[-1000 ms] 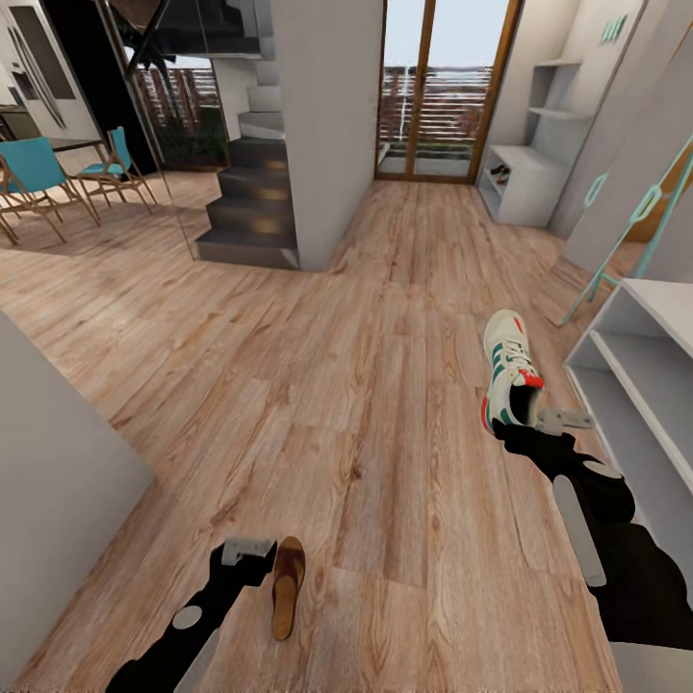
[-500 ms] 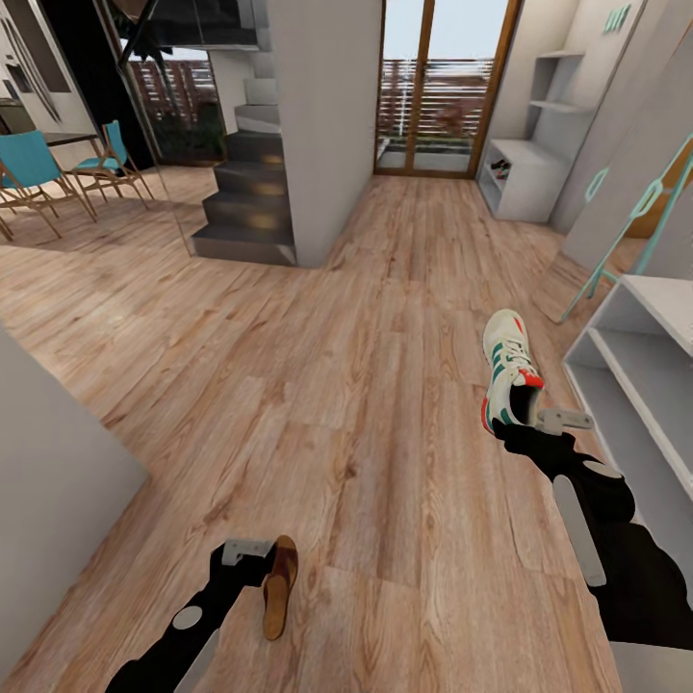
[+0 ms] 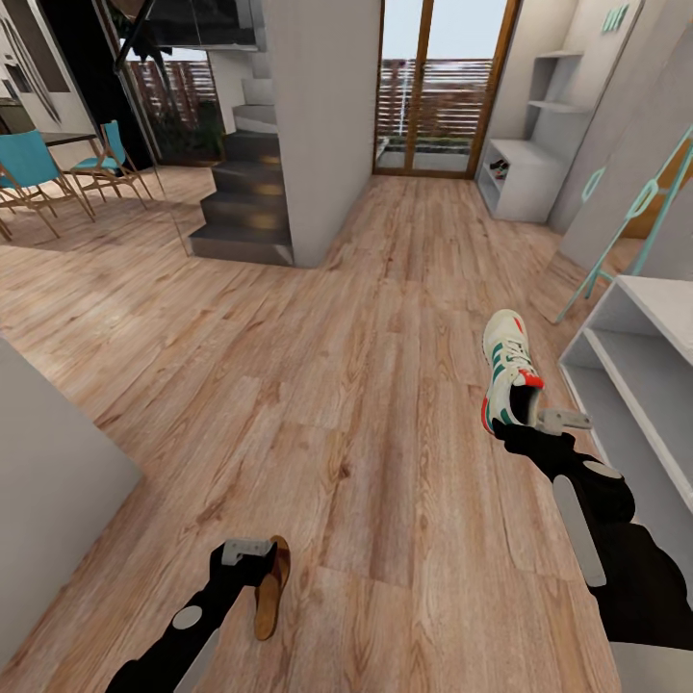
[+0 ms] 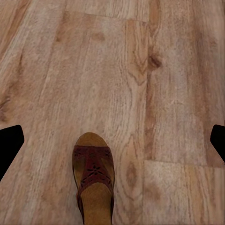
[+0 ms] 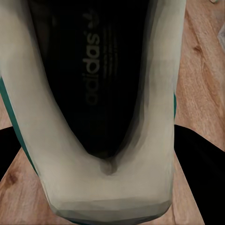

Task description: Pick up the two gym shoes and the two sandals from the corridor floor and place them onto the hallstand (shoe rack) in the corridor, making sure they are on the rack and not on the floor. Arrange them so the two gym shoes are next to each other and the two sandals are next to each other.

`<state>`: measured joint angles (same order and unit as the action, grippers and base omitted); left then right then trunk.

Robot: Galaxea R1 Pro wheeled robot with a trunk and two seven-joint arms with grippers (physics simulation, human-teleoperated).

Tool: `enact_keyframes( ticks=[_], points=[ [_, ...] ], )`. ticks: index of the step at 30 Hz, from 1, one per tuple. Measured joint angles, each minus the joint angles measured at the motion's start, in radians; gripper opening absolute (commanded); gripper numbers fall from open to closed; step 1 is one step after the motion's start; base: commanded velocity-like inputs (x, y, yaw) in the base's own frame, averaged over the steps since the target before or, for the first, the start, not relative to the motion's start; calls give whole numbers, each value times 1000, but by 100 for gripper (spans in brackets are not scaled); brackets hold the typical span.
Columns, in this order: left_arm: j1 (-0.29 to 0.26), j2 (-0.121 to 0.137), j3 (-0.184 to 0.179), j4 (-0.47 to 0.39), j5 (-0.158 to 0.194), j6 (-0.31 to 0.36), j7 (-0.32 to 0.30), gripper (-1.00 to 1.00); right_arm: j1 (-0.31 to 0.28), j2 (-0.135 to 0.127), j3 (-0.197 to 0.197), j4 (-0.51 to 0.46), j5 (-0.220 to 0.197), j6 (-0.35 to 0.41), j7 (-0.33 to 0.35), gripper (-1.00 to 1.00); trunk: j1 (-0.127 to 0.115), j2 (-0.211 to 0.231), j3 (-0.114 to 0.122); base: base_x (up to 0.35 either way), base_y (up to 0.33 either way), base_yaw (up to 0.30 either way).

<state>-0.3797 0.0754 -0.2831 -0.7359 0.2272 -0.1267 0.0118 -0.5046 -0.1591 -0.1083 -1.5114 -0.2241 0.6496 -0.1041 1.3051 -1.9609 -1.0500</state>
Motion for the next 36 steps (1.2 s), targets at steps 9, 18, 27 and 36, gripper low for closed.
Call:
enact_keyframes(
  ticks=[9,18,27,36],
  points=[
    [3,0,3,-1,0,0,1,100,0,0,0,1,0,0,0,-100,11,-21,-9,0,-4,0],
    [3,1,4,-1,5,0,0,100,0,0,0,2,0,0,0,-100,46,-84,-40,0,0,15],
    [19,2,3,-1,8,-39,-5,100,0,0,0,2,0,0,-1,-100,80,-147,-80,0,0,83],
    [15,2,-3,9,0,-86,-8,100,0,0,1,2,0,0,-2,-100,115,-210,-121,0,0,91]
  ],
)
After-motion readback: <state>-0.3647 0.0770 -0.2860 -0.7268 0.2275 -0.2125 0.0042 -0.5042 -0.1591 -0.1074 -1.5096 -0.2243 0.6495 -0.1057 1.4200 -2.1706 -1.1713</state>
